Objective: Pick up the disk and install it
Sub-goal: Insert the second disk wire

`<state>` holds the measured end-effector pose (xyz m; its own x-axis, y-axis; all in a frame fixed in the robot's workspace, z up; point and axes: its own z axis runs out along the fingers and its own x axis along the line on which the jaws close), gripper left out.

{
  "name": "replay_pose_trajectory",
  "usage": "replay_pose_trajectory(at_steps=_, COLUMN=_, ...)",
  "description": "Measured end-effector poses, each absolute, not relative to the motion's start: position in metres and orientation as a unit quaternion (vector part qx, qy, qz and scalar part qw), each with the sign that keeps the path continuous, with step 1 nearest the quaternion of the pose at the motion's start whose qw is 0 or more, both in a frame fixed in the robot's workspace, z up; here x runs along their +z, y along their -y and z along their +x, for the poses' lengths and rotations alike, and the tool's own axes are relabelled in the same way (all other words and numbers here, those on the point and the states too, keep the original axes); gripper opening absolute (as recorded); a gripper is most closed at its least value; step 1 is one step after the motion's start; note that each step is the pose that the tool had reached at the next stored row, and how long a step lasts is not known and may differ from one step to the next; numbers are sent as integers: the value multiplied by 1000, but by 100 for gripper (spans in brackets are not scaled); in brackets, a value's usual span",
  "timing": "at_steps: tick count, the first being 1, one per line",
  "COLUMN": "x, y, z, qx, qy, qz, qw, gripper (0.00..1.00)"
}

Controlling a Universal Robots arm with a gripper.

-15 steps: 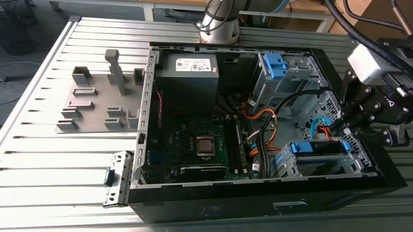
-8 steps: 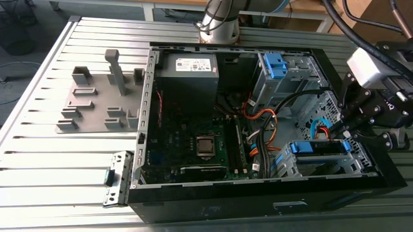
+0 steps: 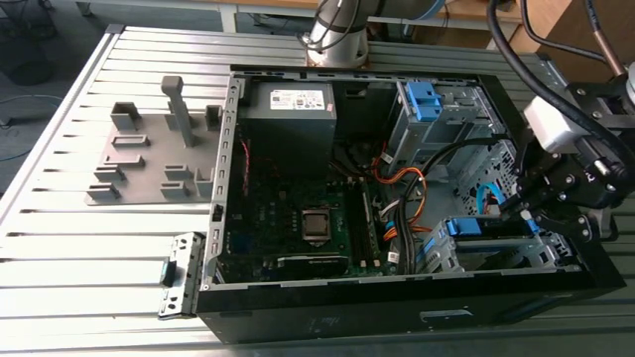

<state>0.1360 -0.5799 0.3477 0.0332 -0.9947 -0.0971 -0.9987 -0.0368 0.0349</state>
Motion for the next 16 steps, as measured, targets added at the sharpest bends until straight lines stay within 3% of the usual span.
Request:
replay_pose_trajectory(at_steps=11, x=343, y=580, z=133, qx=62, qy=-692, qz=-718, qw=37, gripper=16)
replay_pose_trajectory(at_steps=16, x=340, y=582, z=134, qx=64, qy=-692, qz=-718, qw=38, gripper=16)
